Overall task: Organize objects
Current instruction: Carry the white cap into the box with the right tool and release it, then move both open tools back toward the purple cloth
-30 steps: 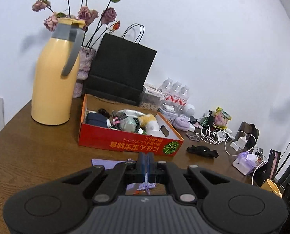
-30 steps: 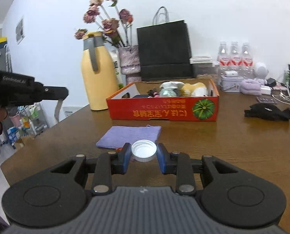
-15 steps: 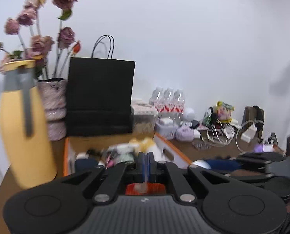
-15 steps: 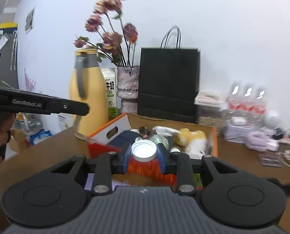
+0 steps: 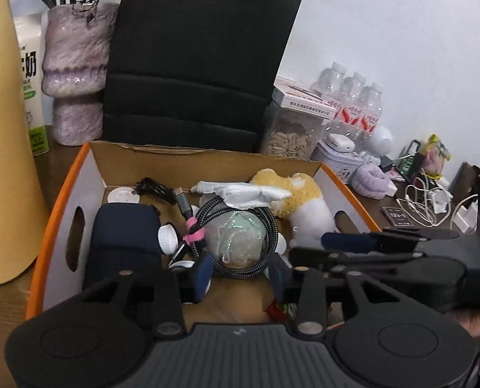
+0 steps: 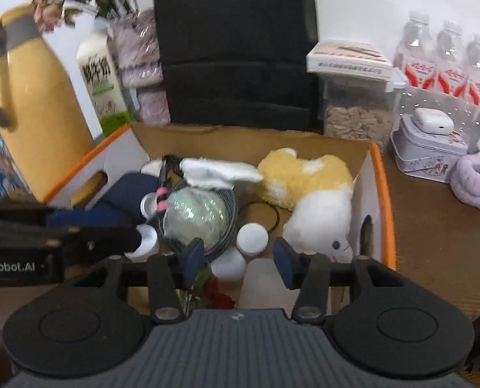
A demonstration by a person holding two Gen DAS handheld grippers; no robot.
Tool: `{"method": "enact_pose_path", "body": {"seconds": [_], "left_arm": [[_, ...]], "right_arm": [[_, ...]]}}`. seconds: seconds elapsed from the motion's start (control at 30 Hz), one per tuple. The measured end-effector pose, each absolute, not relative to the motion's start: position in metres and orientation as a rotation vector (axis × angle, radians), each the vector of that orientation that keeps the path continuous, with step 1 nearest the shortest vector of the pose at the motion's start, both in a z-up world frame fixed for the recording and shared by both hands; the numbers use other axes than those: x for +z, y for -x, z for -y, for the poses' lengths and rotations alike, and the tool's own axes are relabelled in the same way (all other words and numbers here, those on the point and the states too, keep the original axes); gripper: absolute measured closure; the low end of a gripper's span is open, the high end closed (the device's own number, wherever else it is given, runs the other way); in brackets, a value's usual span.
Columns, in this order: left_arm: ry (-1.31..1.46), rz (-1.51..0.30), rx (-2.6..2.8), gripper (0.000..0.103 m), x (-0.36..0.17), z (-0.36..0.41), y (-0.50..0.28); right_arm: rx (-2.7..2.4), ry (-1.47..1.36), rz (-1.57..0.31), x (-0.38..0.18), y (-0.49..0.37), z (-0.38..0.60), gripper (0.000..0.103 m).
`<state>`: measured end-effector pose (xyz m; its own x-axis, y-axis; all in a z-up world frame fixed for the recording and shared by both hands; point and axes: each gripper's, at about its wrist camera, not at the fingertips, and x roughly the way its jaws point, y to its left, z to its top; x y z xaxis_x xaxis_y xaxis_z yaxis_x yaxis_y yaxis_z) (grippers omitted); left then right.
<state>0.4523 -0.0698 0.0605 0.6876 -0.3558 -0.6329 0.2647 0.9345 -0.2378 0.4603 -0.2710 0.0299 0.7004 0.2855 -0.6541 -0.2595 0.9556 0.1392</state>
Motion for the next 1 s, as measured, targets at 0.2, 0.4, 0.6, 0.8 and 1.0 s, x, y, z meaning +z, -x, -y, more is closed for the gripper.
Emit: {"method": "enact_pose_path", "body": {"seconds": [0.2, 0.4, 0.6, 0.8, 1.0], "left_arm": [[0.059, -0.669, -0.298, 0.043, 0.086, 0.066, -0.435], [-0.03, -0.638, -0.299, 0.038, 0.095, 0.056, -0.353], [-0.012, -0.484, -0.264, 0.015, 0.089, 0.012, -0.204], [-0.102, -0.54, -0.221, 0.015, 0.073, -0.011, -0.107], [-0.053, -0.529, -0.148, 0.015, 0.075, -0.035, -0.08]], "right_arm": [[0.287, -0.055, -0.697, 0.053, -0.448, 0.282, 0.046], [0.27, 0.043, -0.568, 0.078, -0.359, 0.264, 0.027], [0.331, 0.03, -0.495, 0.074, -0.216, 0.24, 0.005], [0.345, 0.058, -0.534, 0.067, -0.106, 0.25, 0.0], [0.263, 0.065, -0.523, 0.078, -0.06, 0.268, 0.0]]}}
